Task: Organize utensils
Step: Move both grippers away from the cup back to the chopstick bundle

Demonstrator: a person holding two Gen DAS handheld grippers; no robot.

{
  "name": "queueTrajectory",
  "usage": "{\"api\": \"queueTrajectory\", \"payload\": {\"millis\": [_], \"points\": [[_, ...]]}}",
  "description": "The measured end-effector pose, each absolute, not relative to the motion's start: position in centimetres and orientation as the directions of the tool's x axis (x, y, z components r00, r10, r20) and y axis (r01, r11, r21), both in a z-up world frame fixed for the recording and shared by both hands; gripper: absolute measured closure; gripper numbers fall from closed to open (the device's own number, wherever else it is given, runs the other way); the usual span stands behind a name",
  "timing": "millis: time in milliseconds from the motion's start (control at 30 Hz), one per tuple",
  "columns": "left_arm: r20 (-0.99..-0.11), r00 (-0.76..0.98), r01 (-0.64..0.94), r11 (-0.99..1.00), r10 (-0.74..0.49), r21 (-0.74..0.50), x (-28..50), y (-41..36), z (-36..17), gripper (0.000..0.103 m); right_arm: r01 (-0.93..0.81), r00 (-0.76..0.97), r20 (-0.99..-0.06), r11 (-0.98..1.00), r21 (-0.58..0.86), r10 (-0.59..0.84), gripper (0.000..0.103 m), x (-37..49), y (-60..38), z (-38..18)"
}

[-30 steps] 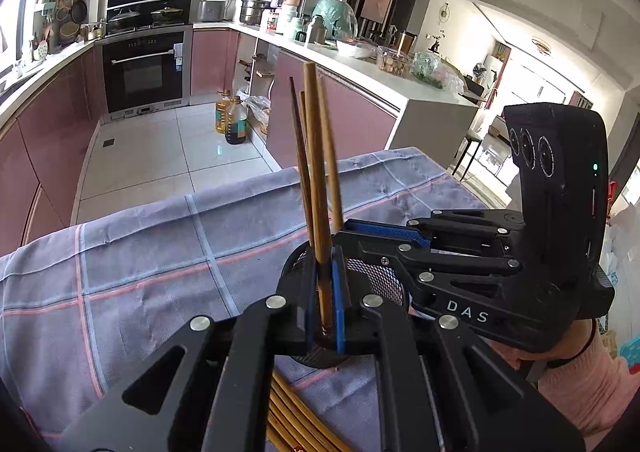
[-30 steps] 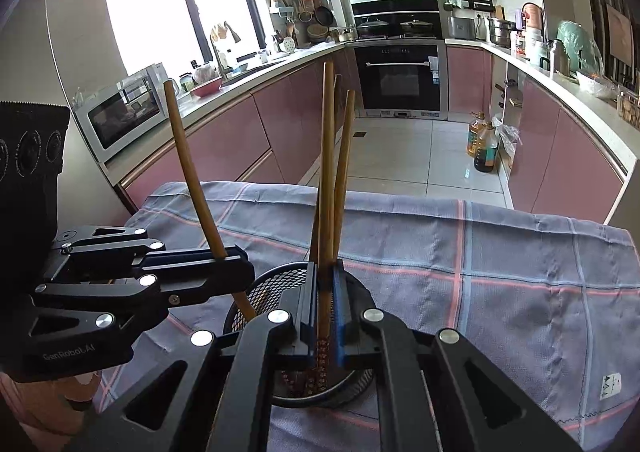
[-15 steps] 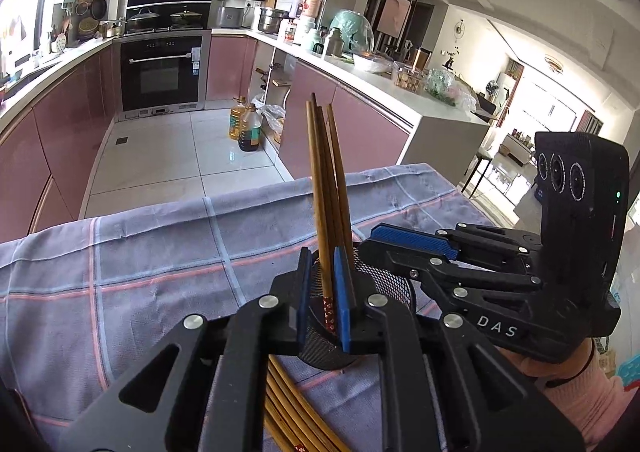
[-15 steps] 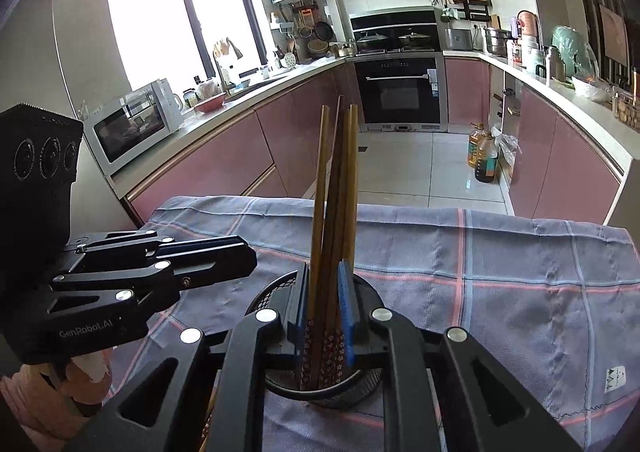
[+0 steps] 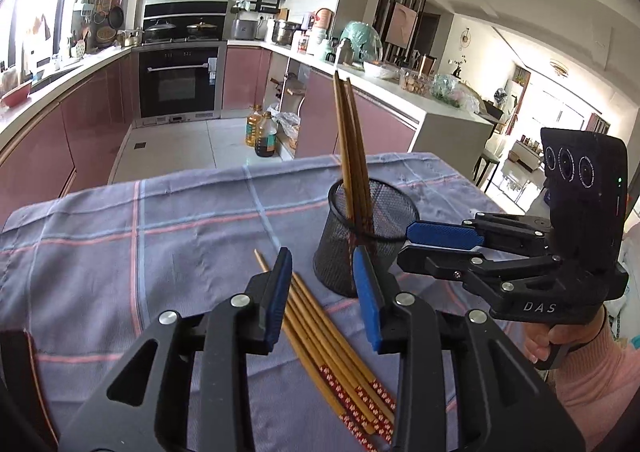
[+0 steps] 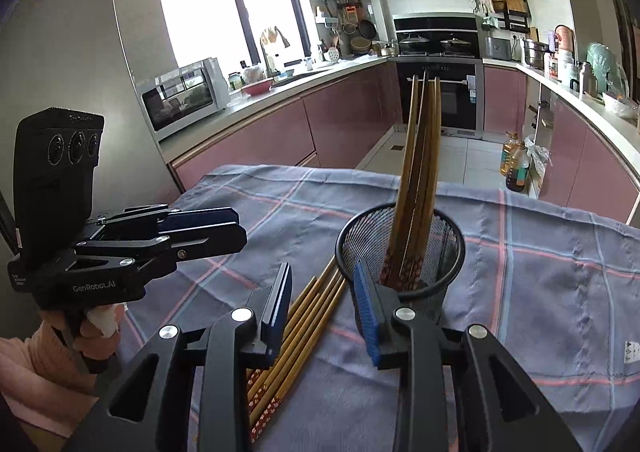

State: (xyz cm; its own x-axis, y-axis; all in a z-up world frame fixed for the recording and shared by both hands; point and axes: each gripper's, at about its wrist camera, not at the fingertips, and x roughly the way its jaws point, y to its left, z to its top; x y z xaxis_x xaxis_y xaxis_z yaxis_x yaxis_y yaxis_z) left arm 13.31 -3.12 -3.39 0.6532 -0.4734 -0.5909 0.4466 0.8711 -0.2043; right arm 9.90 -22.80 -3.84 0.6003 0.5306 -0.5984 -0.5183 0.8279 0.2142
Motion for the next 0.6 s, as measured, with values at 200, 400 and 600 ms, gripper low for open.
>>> {"api": "queueTrajectory", "payload": {"millis": [200, 400, 600], "points": [[-0.677, 0.589, 0.401, 0.887, -0.440, -0.228, 12.3, -2.2, -8.0, 0.070, -0.500, 0.522, -0.674, 0.828, 0.255, 0.523, 0.072, 9.8, -21.8, -7.7], [-0.725, 0.536, 0.388, 0.889, -0.433, -0.244, 11.9, -2.2, -11.0, 0.067, -0.490, 0.496, -0.710, 0.836, 0.247, 0.500, 0.072, 9.1, -20.8, -9.7], [-0.747, 0.527, 0.387, 0.897, -0.405, -0.214, 11.3, -3.3, -12.0, 0.066, -0.478, 0.492, -0.720, 0.843, 0.246, 0.490, 0.071, 8.9, -20.7, -10.5]]}}
